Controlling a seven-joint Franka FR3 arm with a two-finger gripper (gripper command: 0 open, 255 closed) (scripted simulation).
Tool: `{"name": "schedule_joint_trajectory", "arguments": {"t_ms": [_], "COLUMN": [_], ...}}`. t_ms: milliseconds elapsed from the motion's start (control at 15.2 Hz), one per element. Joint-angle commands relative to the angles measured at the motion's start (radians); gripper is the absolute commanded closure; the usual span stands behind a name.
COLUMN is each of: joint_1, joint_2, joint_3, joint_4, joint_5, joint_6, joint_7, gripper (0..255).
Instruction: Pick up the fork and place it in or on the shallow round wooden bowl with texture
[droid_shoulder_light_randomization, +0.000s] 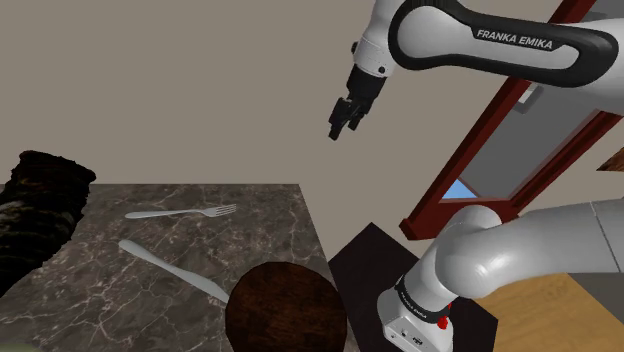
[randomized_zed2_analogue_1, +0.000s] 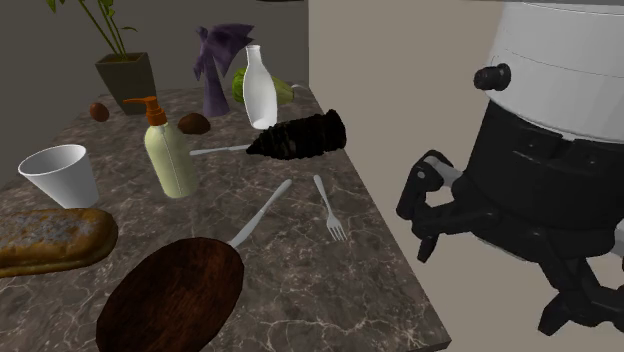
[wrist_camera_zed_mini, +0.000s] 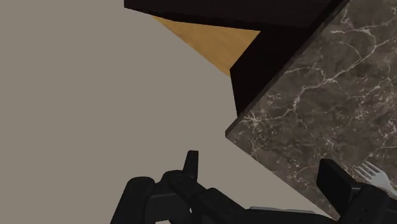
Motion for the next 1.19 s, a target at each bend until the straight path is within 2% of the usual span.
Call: {"name": "schedule_joint_trajectory", "arguments": {"t_ms": [0, 594, 1122], "joint_1": [0.023, 0.104, 0.168], "joint_2": [0.064, 0.347, 0.597], "joint_3": [0.018, 0.094, 0.167], "joint_4": [0.02, 0.123, 0.255], "joint_5": [0.008, 0.016, -0.012], "joint_6": [0.037, 0.18, 0.261], "joint_7": [-0.014, -0.081, -0.126], "gripper": [0, 0, 0]}}
